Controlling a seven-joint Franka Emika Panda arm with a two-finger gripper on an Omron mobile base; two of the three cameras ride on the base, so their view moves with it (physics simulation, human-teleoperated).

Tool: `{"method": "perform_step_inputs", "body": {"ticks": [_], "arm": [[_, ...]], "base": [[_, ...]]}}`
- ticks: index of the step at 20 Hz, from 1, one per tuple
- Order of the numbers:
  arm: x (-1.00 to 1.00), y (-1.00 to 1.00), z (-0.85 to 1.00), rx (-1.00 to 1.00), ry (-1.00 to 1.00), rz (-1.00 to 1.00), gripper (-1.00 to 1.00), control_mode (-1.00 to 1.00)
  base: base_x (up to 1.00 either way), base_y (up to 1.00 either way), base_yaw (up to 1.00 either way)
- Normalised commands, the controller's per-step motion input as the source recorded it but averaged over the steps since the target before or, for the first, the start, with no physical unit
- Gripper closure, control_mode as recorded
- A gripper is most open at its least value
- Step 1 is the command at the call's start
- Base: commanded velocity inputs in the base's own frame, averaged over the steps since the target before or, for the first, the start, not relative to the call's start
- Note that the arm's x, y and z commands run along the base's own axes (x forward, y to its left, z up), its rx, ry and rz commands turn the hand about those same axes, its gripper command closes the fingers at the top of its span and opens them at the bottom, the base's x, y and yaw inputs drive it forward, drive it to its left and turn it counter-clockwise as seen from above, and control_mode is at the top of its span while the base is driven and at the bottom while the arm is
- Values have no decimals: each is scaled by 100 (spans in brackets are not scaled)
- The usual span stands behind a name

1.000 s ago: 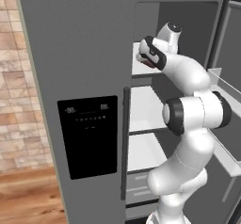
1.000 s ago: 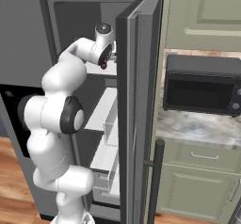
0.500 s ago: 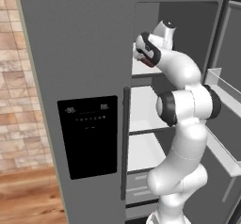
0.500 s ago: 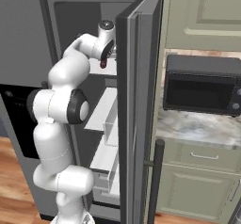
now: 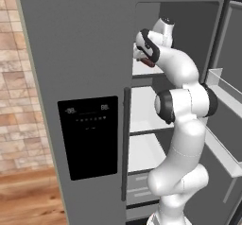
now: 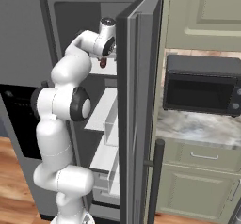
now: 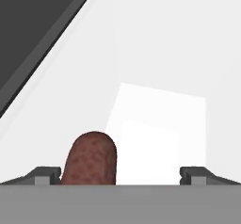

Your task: Retrieve the sausage and cheese from the fridge and place them on the cutting board on the counter.

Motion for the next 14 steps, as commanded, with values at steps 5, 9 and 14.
{"method": "perform_step_inputs", "body": {"ticks": [5, 9, 14], "arm": [[-1, 3, -41, 0, 0, 0, -100, -100], [-9, 3, -43, 0, 0, 0, 100, -100], [-22, 3, -45, 0, 0, 0, 100, -100]], "base": [[0, 0, 0], [0, 0, 0], [0, 0, 0]]}}
